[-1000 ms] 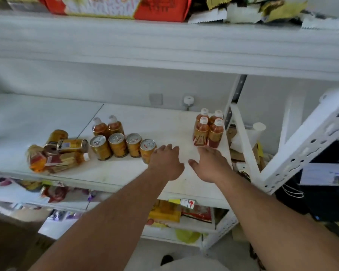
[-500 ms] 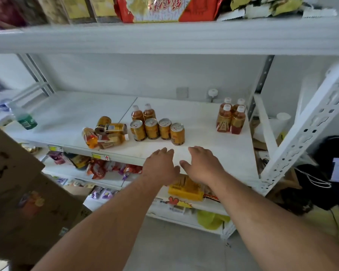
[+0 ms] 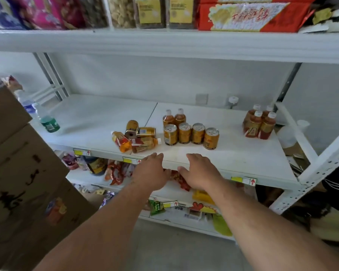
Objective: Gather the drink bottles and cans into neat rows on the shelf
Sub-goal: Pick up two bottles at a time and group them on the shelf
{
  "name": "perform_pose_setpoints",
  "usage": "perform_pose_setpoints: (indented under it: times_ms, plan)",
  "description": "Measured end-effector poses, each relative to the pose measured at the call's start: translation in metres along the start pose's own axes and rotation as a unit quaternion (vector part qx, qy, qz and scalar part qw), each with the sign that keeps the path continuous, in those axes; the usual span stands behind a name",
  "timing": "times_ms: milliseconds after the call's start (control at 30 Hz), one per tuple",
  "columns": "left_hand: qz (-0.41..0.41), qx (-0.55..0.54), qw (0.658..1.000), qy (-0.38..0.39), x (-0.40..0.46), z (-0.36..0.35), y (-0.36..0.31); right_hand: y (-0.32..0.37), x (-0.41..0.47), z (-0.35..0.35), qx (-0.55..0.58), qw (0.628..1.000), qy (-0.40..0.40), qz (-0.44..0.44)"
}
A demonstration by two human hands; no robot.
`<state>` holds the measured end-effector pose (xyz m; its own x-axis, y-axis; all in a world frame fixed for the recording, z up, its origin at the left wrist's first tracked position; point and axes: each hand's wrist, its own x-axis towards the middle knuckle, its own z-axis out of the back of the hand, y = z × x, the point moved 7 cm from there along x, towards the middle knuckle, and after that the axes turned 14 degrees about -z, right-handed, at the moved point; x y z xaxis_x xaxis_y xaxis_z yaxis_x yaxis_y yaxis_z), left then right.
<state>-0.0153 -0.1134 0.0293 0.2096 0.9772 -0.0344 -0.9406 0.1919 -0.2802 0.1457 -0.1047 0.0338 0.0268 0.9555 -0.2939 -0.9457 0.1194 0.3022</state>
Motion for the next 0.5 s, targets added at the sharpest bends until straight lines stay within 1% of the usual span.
perform_pose_setpoints:
  times_ms: [233,333,500]
  plan:
    - [-0.003,-0.032,0.999,-0.008,0.007,0.003,0.047,0.040,0.016,-0.004,0.002,1.000,-0.020,-0.005]
    - [-0.006,-0.040,0.999,-0.012,0.024,0.004,0.056,0.046,0.033,-0.004,0.000,1.000,-0.016,-0.012]
    - [-0.016,-0.030,0.999,-0.015,0.059,0.014,0.059,0.048,0.072,0.009,0.016,0.999,-0.038,-0.010]
